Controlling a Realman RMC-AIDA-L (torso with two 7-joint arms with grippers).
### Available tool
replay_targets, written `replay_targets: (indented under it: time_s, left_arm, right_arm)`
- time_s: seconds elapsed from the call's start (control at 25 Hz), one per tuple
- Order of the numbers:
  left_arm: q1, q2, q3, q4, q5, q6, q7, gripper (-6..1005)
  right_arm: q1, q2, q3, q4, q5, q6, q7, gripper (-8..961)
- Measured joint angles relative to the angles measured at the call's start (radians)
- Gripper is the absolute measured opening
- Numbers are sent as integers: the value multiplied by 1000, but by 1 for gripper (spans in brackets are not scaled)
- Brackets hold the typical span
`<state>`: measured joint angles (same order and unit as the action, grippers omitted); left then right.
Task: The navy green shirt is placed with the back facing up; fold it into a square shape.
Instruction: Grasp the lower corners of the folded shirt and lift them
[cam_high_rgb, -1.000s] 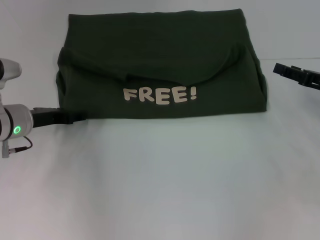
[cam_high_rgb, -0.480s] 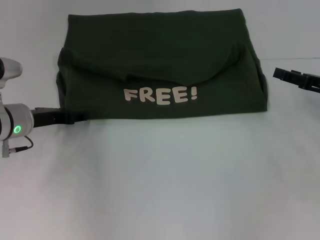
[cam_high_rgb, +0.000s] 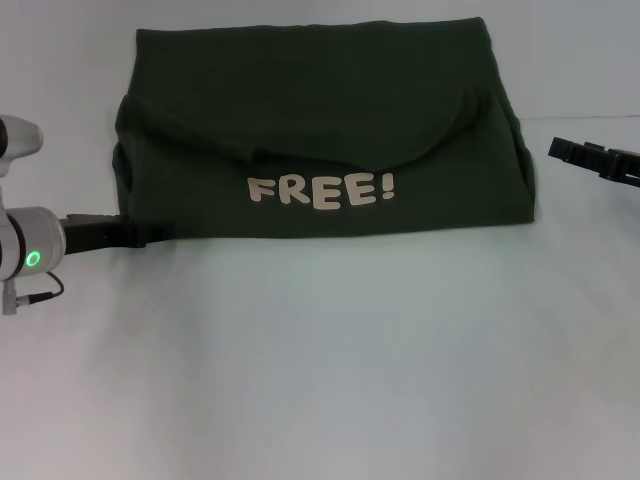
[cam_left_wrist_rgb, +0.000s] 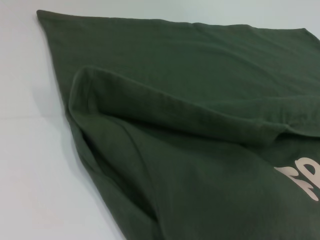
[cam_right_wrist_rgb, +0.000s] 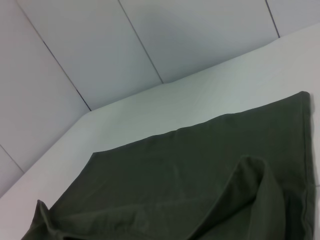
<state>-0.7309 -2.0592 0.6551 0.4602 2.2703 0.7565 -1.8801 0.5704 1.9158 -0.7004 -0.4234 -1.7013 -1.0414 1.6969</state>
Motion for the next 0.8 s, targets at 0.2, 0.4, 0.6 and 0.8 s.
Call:
replay_targets:
  time_s: [0.2, 0.4, 0.6, 0.8]
  left_arm:
    - [3, -2, 0, -1, 0, -8, 2, 709]
    - [-2, -2, 0, -19, 0, -20, 8, 676]
    - [-3, -5, 0, -25, 0, -31, 10, 548]
    - [-4, -8, 0, -25, 0, -32, 11, 433]
  right_arm:
    - [-1, 0, 0, 0, 0, 4, 0, 700]
    - [0, 0, -1, 0, 0, 6, -4, 700]
    - [0, 0, -1, 0, 0, 6, -7, 700]
    - [0, 0, -1, 0, 0, 8, -8, 700]
